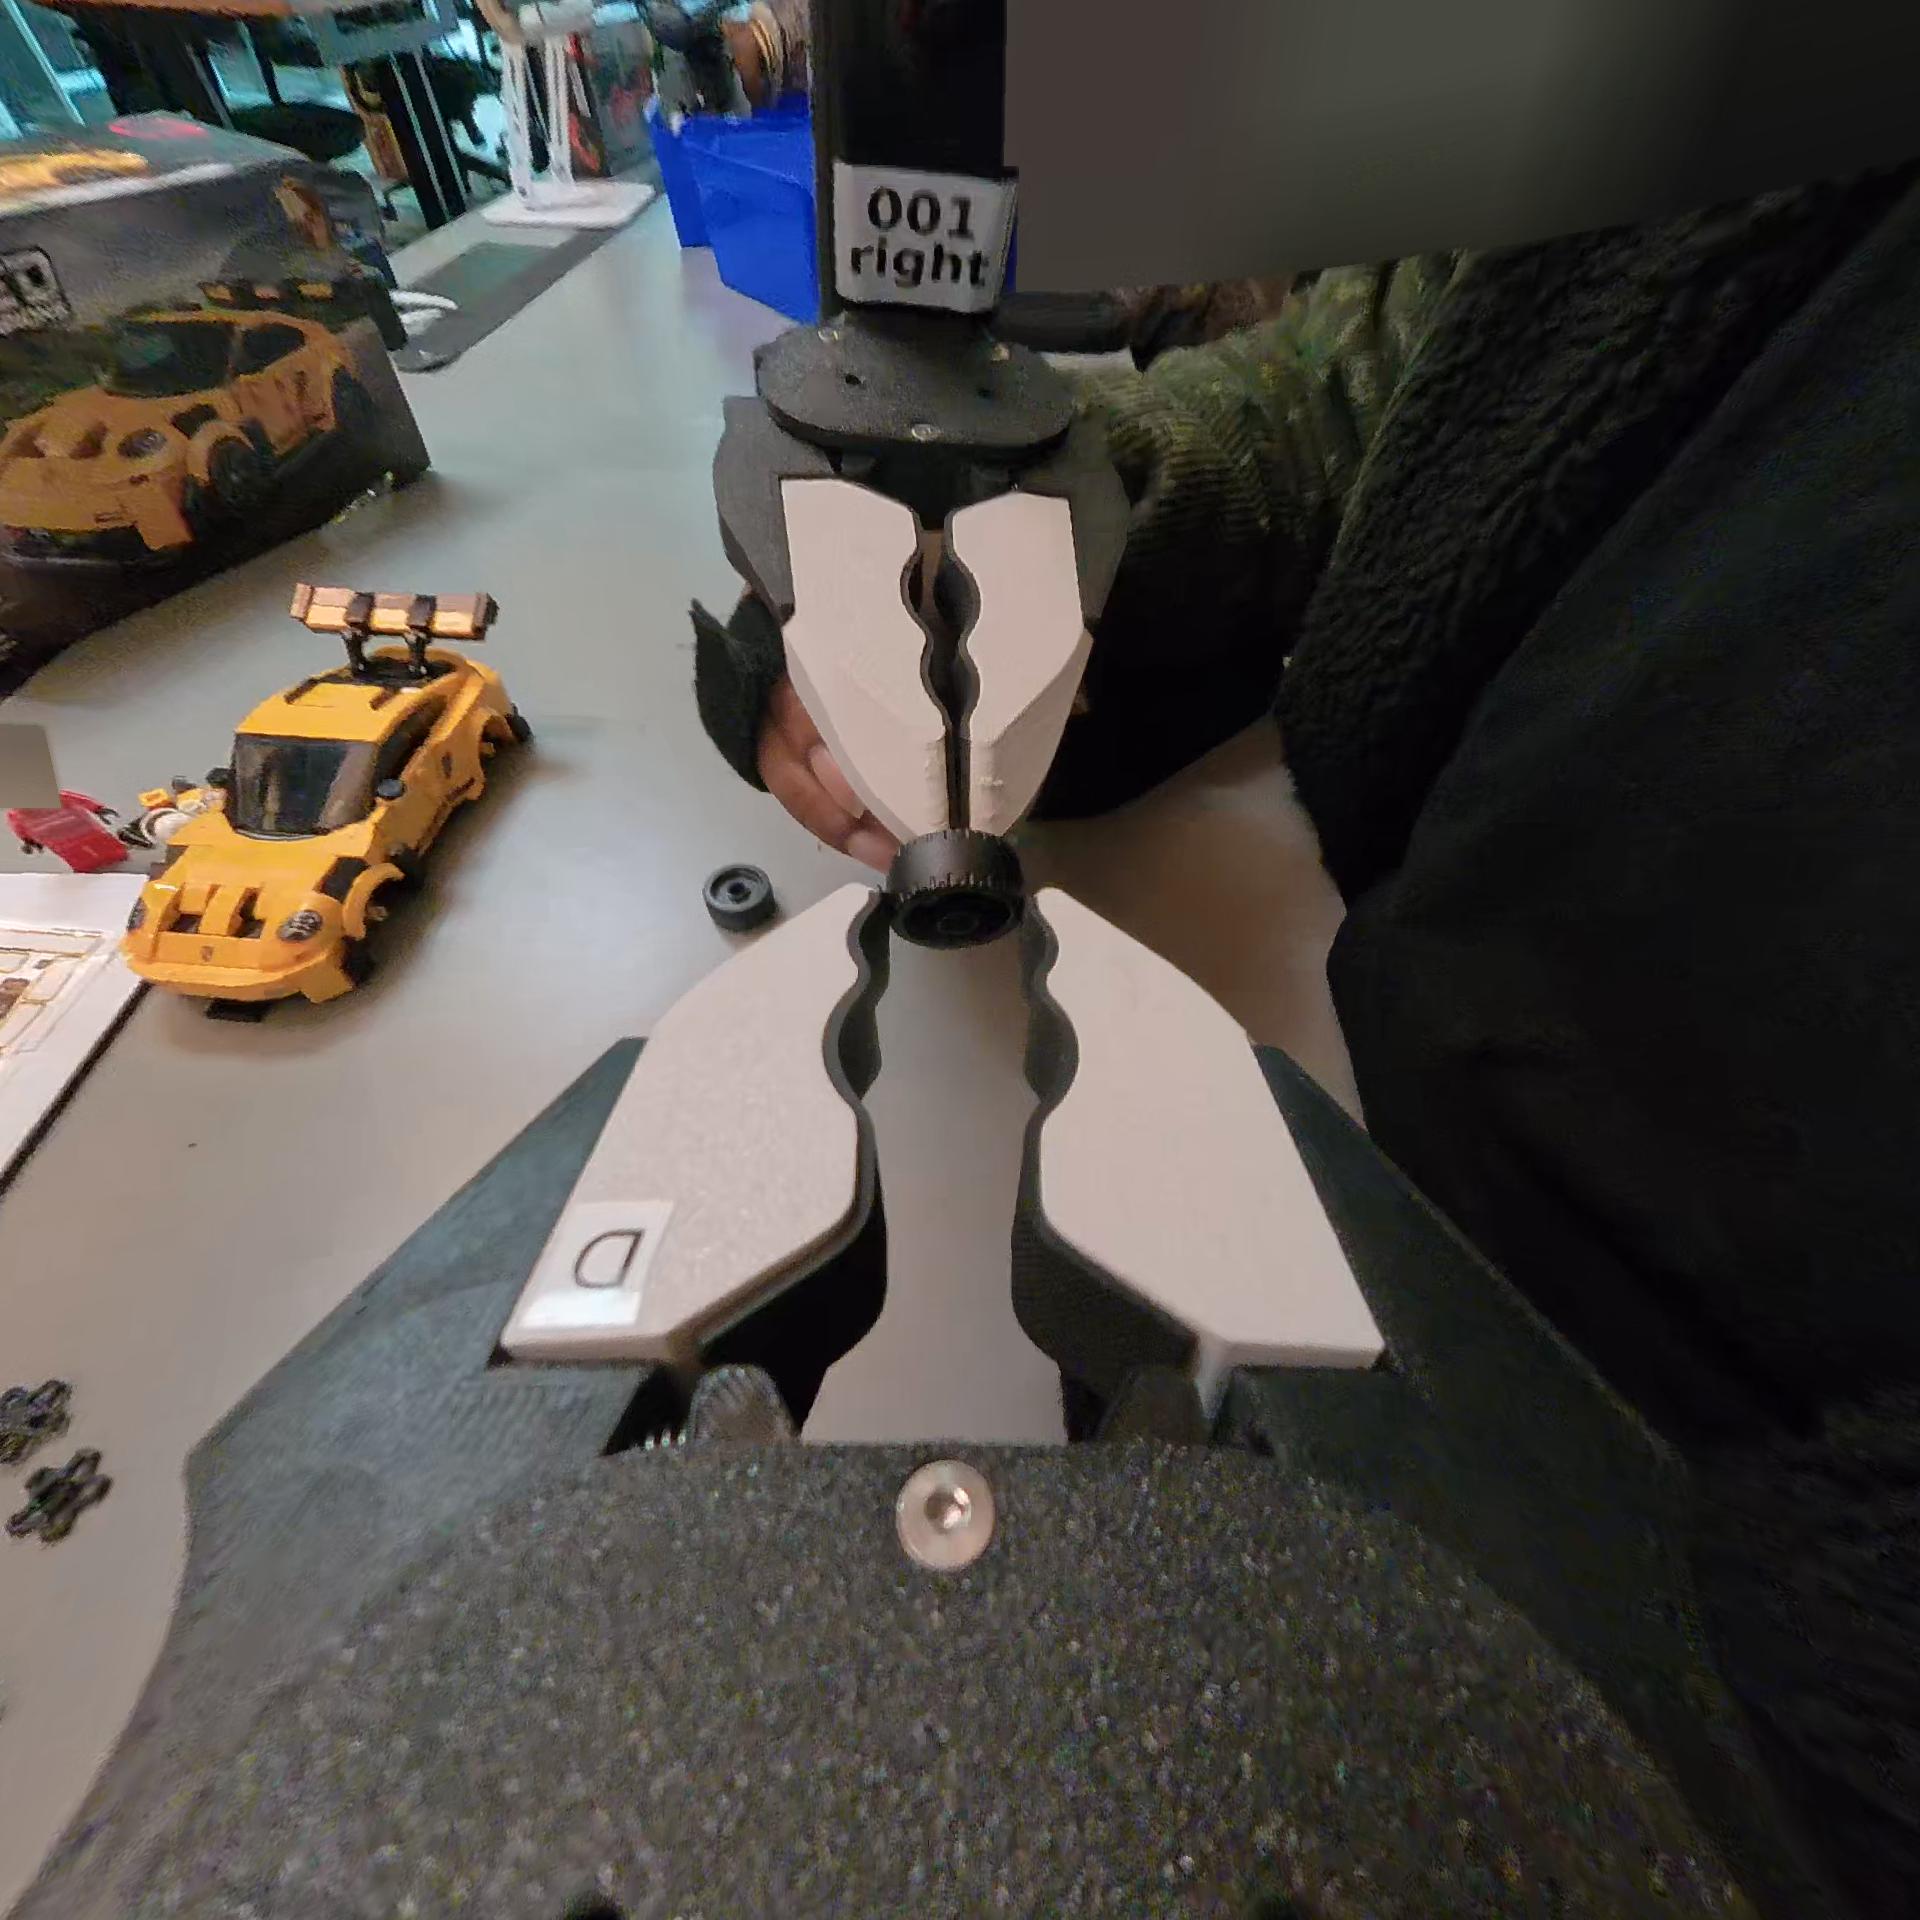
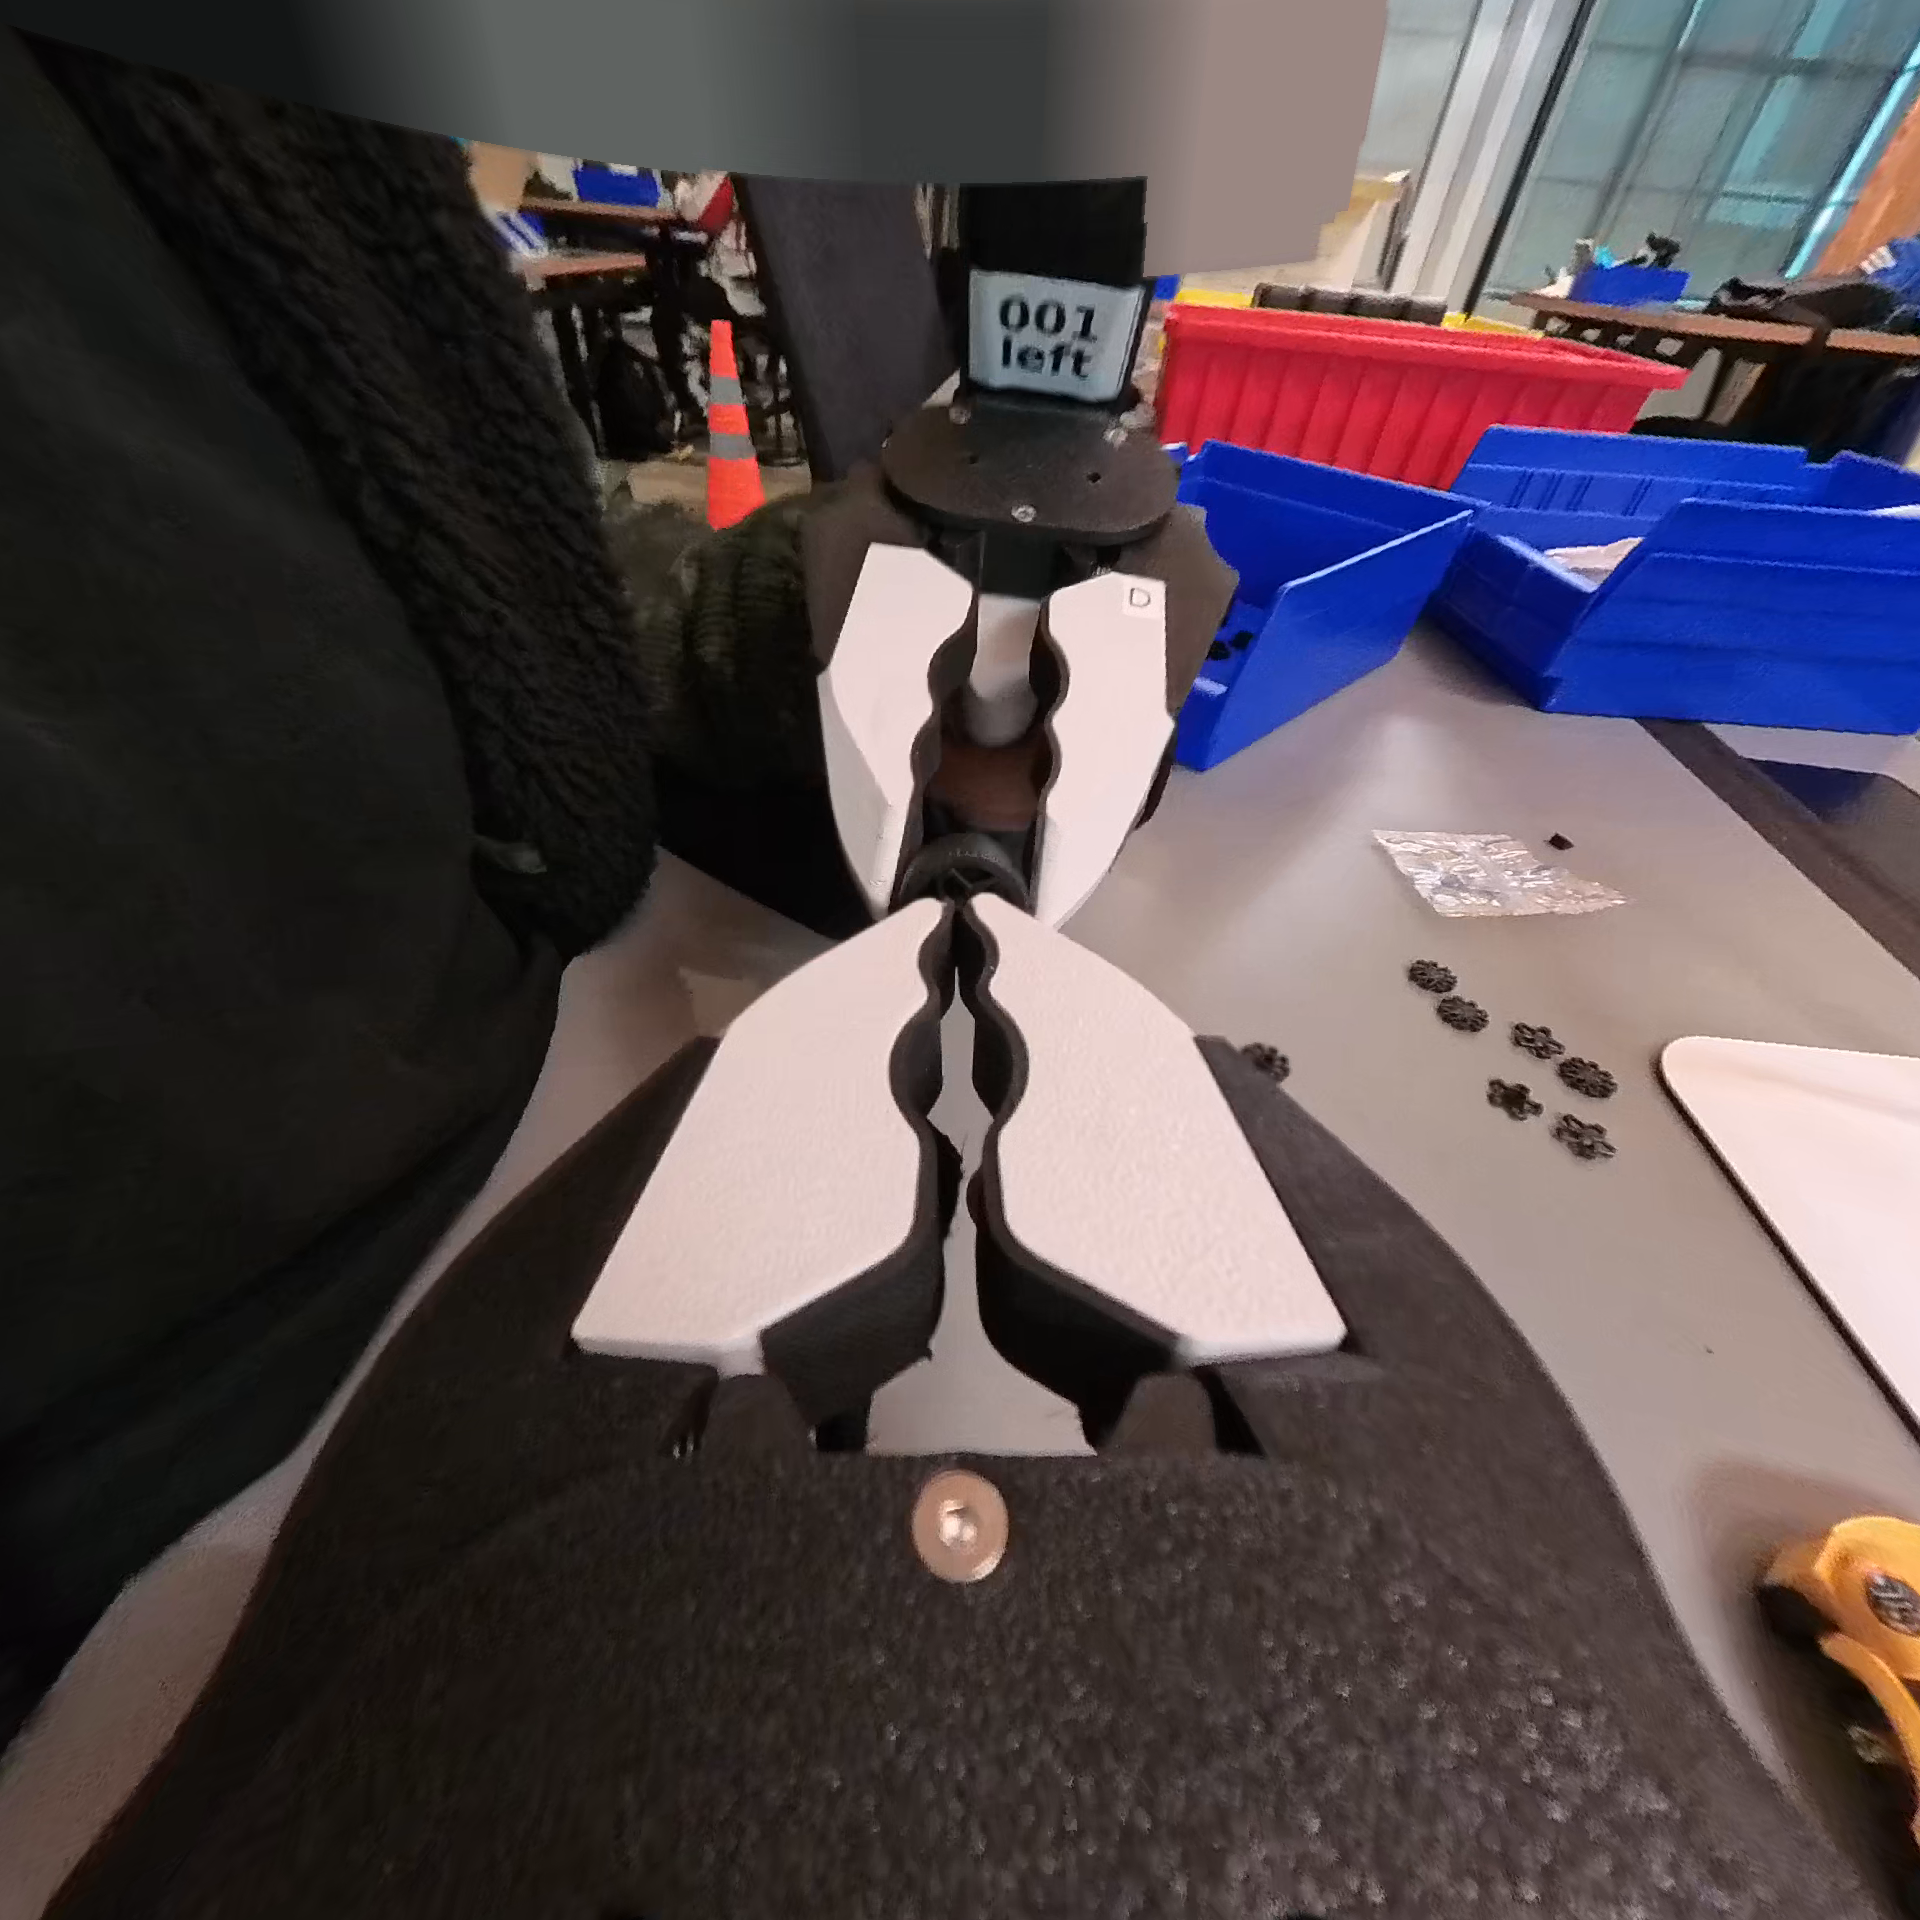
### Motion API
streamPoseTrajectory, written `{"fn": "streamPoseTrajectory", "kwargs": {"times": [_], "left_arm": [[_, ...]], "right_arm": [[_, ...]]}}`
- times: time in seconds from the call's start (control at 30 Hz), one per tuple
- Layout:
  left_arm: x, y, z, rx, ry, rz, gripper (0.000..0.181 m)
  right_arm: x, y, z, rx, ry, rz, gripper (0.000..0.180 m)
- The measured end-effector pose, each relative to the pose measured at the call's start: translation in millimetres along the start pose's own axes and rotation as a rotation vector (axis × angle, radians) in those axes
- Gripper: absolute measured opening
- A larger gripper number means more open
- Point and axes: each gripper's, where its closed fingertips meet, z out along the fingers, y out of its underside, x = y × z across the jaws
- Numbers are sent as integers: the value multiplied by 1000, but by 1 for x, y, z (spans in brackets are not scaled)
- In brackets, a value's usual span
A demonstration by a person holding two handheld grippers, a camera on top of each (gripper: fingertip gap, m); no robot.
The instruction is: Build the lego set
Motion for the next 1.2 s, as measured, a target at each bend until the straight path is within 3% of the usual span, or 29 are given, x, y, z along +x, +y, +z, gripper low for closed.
{"fn": "streamPoseTrajectory", "kwargs": {"times": [0.13,0.2,0.5,0.63,0.87,1.2], "left_arm": [[-16,-10,-8,110,-44,-63,24],[-23,-14,-12,160,-74,-86,24],[-19,-20,-7,183,-85,-46,24],[-15,-23,-8,200,-76,-41,24],[-10,-25,-8,212,-41,-68,24],[-15,-25,-8,220,-67,-71,24]], "right_arm": [[18,-13,-11,76,101,-4,0],[22,-15,-13,98,114,11,9],[18,-18,-7,162,29,203,14],[10,-19,-4,141,13,159,24],[4,-23,-2,112,54,27,24],[8,-22,-3,106,64,97,23]]}}
